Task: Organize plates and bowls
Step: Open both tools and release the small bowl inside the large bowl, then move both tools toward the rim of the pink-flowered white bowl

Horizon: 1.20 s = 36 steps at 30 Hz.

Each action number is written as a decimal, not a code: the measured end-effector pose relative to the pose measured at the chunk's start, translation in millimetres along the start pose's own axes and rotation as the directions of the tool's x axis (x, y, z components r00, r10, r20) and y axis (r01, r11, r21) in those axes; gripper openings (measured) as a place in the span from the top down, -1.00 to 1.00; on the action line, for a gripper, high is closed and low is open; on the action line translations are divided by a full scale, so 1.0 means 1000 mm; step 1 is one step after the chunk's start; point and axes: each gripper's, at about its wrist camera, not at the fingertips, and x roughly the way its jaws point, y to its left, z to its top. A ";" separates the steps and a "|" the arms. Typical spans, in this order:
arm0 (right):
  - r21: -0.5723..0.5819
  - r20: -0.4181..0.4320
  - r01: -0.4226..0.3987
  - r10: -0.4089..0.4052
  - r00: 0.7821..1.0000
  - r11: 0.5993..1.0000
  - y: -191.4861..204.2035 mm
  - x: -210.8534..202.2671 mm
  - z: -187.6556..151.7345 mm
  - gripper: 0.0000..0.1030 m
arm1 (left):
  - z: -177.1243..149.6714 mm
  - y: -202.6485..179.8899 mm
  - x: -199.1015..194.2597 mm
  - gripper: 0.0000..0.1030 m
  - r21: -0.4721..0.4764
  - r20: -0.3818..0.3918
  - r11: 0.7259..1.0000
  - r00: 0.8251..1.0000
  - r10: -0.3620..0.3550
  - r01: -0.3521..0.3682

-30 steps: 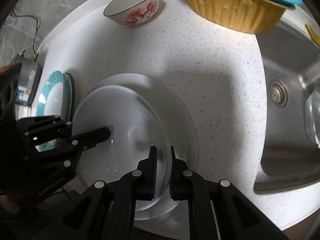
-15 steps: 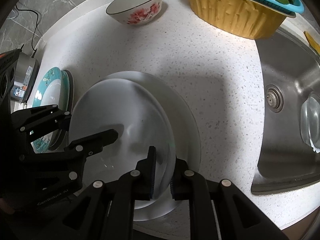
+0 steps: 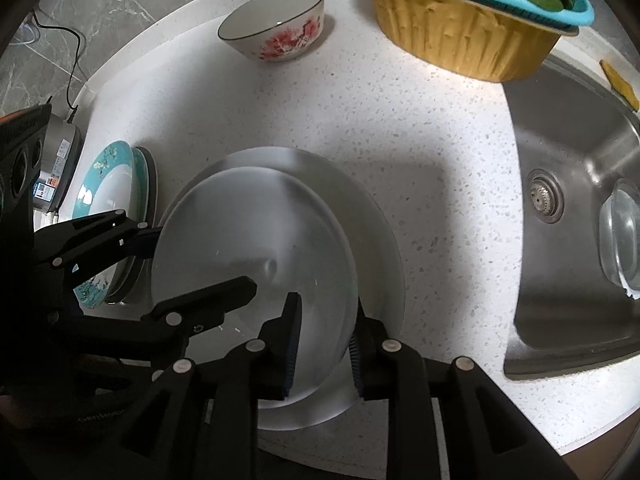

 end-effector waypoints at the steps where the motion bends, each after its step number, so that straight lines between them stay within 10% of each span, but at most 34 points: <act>1: 0.001 0.003 0.001 -0.001 1.000 1.000 0.000 -0.002 0.000 0.50 | 0.000 0.000 -0.001 -0.01 0.001 0.004 1.000 1.000 0.002 -0.002; 10: 0.028 0.040 -0.029 0.028 0.999 0.999 -0.009 -0.023 0.000 0.15 | 0.002 0.006 -0.025 -0.39 -0.037 0.043 0.999 0.999 -0.017 0.018; 17: 0.044 0.096 -0.034 0.029 0.995 0.998 -0.018 -0.048 0.011 -0.54 | 0.012 0.030 -0.062 -0.89 -0.124 0.084 0.989 0.994 -0.067 0.077; 23: 0.073 0.180 -0.103 0.089 0.980 0.992 -0.026 -0.077 0.029 -0.57 | 0.034 0.067 -0.104 -0.92 -0.180 0.143 0.970 0.980 -0.140 0.165; 29: 0.095 0.329 -0.192 0.151 0.932 0.977 -0.023 -0.098 0.080 -0.57 | 0.094 0.142 -0.130 -0.92 -0.197 0.234 0.980 0.972 0.029 0.018; 36: 0.166 0.253 -0.179 0.134 0.958 0.970 -0.003 -0.051 0.155 -0.56 | 0.157 0.209 -0.074 -0.92 -0.171 0.048 0.985 0.998 0.040 -0.032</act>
